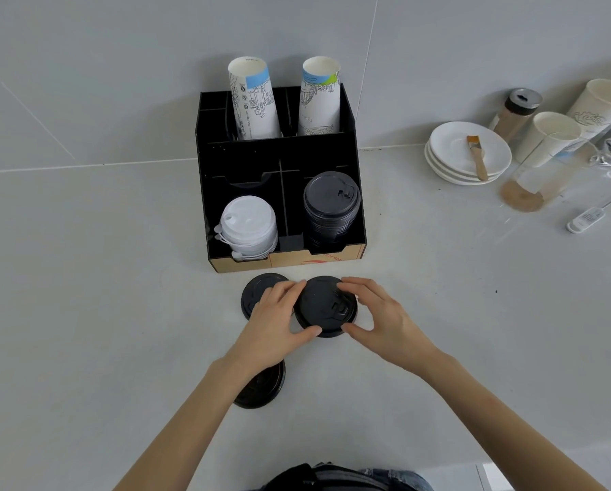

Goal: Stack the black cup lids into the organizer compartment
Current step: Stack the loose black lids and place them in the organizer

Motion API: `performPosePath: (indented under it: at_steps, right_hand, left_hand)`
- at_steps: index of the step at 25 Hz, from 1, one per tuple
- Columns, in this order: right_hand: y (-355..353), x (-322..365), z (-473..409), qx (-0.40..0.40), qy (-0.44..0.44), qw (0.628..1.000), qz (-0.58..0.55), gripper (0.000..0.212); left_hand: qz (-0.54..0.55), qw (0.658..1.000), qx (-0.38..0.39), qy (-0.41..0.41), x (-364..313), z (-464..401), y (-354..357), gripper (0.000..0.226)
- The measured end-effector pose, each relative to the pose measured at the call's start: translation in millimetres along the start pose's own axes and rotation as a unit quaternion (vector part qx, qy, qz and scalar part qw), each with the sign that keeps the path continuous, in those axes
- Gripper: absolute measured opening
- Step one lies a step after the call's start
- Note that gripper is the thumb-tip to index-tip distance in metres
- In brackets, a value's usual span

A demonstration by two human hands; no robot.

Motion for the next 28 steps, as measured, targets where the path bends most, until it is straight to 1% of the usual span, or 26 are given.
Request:
performPosePath:
  at_steps: [5,12,15,23,28]
  right_hand:
    - [-19.9,18.1,-25.7,-0.014,-0.035,0.999,-0.007,0.053]
    - [-45.3,35.9,-62.1,-0.042,-0.076,0.996,0.002,0.052]
    - [-50.9,39.0,-79.8,-0.055,-0.085,0.995,0.008,0.052]
    - [-57.6,28.2,-125.6,-0.083,-0.066,0.994,0.009,0.054]
    - [-55.4,15.9,-143.1,-0.077,-0.052,0.996,0.011,0.055]
  left_hand:
    - [0.035,0.997,-0.065,0.02,-13.7,-23.2,-24.2,0.07]
    - [0.043,0.992,-0.112,0.045,-29.2,-58.5,-50.0,0.071]
    - [0.045,0.99,-0.123,0.042,-34.7,-77.5,-56.3,0.071]
    - [0.03,0.989,-0.144,0.026,-40.1,-123.6,-56.1,0.07]
    - [0.033,0.989,-0.141,0.004,-35.0,-140.2,-44.7,0.069]
Point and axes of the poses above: each hand's wrist, its own z-axis away from the middle knuckle, its own y-axis out of the palm, x = y × z, the point moved 7 cm from there along -z, towards the middle knuckle, and after that the axes turned 15 degrees about -x, right-handed, at the moved point
